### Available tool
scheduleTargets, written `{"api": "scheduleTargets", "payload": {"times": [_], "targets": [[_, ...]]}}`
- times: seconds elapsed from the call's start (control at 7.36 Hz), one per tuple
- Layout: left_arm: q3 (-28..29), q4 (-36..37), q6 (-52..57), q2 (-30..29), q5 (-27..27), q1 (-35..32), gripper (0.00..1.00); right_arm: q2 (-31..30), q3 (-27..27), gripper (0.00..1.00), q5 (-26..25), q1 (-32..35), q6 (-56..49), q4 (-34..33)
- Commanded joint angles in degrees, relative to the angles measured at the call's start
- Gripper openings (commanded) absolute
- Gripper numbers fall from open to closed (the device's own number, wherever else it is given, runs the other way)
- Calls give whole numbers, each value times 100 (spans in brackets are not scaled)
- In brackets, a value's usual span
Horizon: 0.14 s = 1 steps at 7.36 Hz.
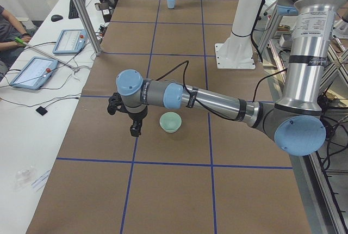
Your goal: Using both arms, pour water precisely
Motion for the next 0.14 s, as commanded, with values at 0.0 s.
{"api": "scheduleTargets", "payload": {"times": [0.0], "targets": [[21, 0, 0, -3, 0, 0, 99, 2, -4, 99, -168, 9, -2, 0]]}}
